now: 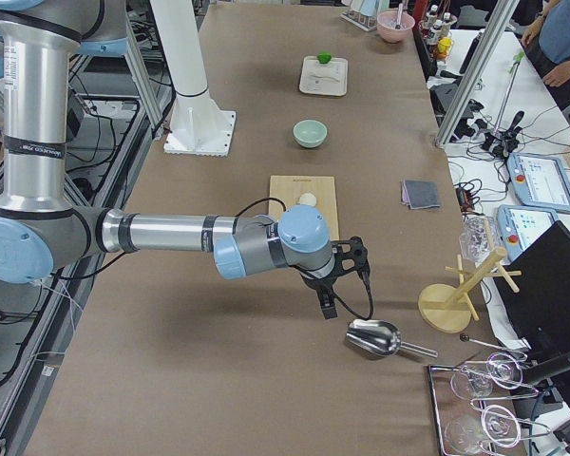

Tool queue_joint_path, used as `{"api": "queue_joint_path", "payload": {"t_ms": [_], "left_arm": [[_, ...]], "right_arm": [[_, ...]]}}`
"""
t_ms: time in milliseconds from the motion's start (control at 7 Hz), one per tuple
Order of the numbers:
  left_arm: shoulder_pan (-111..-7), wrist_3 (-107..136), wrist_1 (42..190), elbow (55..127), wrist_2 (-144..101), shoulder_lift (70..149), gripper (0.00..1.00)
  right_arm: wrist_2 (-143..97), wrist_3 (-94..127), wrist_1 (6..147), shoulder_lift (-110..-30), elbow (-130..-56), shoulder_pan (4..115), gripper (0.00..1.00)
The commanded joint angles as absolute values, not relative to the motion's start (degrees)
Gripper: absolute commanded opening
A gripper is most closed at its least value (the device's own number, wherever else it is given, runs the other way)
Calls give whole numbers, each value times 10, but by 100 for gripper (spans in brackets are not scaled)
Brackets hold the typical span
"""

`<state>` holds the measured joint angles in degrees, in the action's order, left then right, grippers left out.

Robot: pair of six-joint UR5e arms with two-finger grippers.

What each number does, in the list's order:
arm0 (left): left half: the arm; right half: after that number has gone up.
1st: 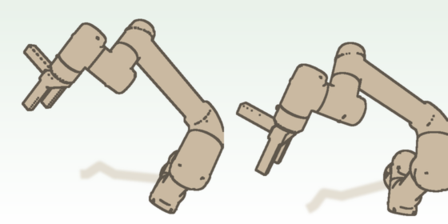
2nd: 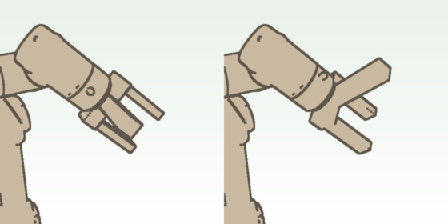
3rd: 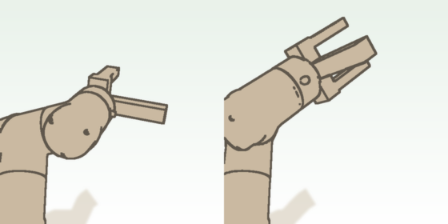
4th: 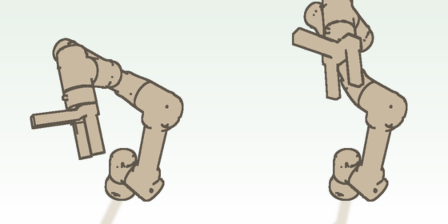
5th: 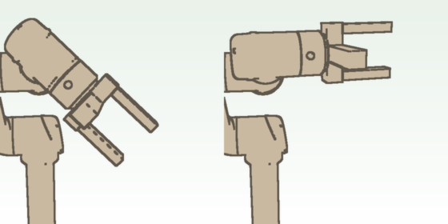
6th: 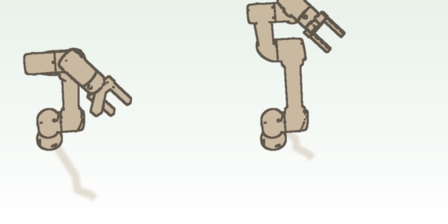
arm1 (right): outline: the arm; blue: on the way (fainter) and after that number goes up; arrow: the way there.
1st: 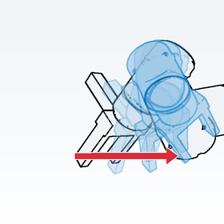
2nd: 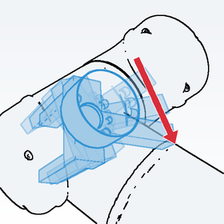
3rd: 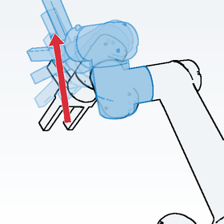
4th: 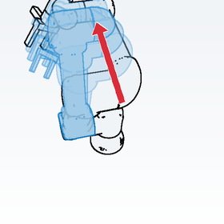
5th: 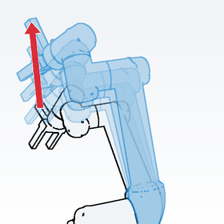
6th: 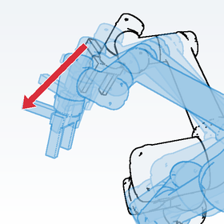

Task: Put spoon and bun in bowl

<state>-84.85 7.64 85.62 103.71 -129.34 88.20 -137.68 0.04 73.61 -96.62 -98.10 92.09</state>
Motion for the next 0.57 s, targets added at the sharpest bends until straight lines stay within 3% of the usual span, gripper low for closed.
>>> {"api": "queue_joint_path", "payload": {"t_ms": [0,429], "left_arm": [[-849,76,855,1039,-1384,871,99],[-848,78,861,1062,-1397,846,99]], "right_arm": [[-1378,20,760,-943,-980,891,100],[-1380,20,759,-939,-981,884,100]]}}
